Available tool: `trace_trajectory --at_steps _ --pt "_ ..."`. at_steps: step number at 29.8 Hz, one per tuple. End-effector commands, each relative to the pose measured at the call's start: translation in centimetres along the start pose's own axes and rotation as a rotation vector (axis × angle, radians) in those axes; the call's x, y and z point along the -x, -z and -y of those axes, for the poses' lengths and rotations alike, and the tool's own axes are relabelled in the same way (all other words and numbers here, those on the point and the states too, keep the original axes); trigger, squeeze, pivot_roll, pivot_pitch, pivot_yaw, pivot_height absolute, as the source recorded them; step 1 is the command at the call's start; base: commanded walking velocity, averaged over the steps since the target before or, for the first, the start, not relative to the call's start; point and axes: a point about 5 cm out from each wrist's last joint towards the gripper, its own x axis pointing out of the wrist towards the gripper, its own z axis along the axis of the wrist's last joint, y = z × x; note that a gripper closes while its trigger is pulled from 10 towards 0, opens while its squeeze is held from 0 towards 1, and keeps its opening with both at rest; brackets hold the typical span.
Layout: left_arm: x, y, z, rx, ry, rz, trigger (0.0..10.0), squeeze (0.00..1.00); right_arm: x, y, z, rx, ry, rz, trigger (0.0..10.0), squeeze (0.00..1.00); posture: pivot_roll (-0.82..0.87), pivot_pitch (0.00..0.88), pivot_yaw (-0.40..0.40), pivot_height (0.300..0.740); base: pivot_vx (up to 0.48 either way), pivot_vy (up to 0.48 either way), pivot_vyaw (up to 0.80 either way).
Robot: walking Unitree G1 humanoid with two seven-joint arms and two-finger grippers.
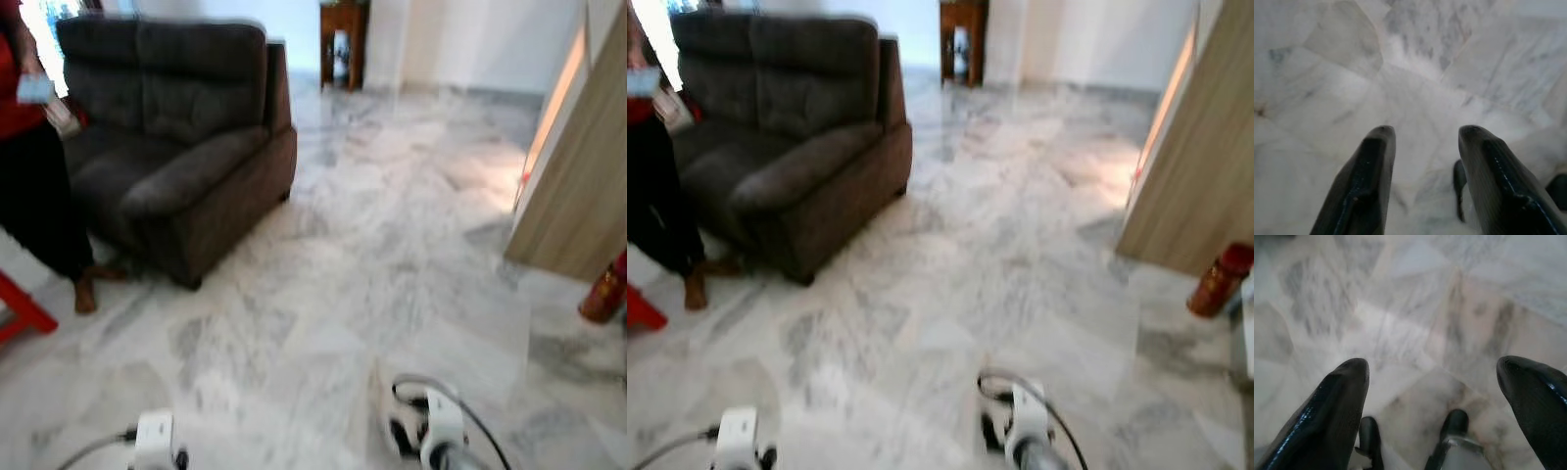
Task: Picking trash to rubbish bin
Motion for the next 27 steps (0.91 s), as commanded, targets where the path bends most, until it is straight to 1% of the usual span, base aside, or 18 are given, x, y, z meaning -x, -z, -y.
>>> trace_trajectory --at_steps 1,27 --pt "0.01 0.13 -0.11 0.005 -0.002 -0.011 10.0 0.0 -0.02 0.07 -0.16 -0.011 -0.004 -0.003 10.0 0.0 -0.09 0.0 0.036 0.74 0.0 0.0 0.8" --pt "-0.04 -0.14 -0.3 -0.003 -0.007 -0.005 10.0 0.0 -0.05 0.22 -0.47 -0.013 -0.021 -0.008 10.0 0.0 -0.09 0.0 0.039 0.74 0.0 0.0 0.8"
